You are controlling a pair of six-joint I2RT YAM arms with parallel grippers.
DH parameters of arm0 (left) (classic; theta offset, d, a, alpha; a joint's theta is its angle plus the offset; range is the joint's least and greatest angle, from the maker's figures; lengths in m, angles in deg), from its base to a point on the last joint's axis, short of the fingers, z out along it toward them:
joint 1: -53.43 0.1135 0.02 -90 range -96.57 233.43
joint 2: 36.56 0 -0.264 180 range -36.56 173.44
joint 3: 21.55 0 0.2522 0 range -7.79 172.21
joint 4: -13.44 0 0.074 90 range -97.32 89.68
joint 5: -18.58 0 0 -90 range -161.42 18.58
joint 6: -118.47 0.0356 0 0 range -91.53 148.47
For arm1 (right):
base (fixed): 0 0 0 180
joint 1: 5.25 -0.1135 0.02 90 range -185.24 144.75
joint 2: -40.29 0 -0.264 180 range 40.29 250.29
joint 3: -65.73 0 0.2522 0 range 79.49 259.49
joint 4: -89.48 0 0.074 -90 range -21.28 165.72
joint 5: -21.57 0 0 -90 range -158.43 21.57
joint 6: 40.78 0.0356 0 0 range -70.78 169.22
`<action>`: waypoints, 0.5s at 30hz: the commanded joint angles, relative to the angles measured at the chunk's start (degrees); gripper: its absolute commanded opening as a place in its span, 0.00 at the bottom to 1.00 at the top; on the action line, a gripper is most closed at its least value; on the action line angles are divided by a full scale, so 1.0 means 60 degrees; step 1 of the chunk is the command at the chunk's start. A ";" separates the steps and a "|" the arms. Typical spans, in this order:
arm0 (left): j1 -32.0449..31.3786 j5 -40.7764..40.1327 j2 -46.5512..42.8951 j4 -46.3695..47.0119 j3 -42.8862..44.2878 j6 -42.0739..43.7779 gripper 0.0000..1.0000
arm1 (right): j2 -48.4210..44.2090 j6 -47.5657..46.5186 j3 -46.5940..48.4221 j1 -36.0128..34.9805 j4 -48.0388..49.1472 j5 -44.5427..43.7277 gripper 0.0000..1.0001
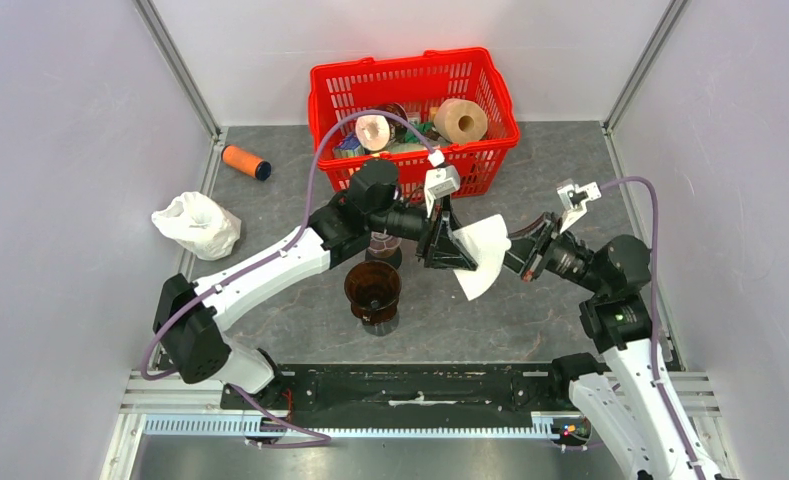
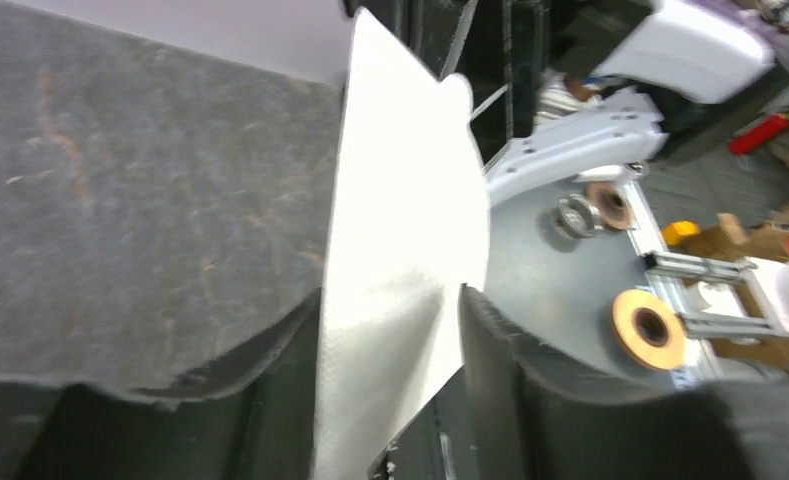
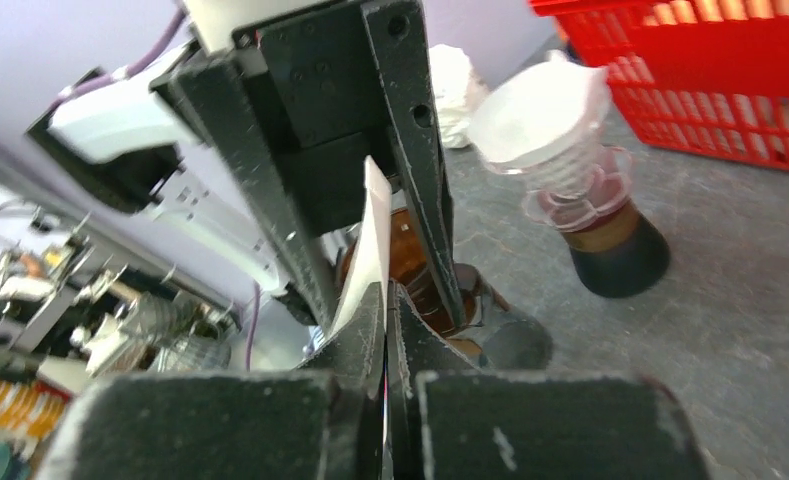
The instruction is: Place the coffee filter in the dripper
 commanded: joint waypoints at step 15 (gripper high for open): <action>-0.0702 -0.7059 0.0639 -0.1923 0.1178 -0.0880 0.88 | 0.2372 -0.1311 0.3166 -0.0023 -0.8055 -0.7920 0.00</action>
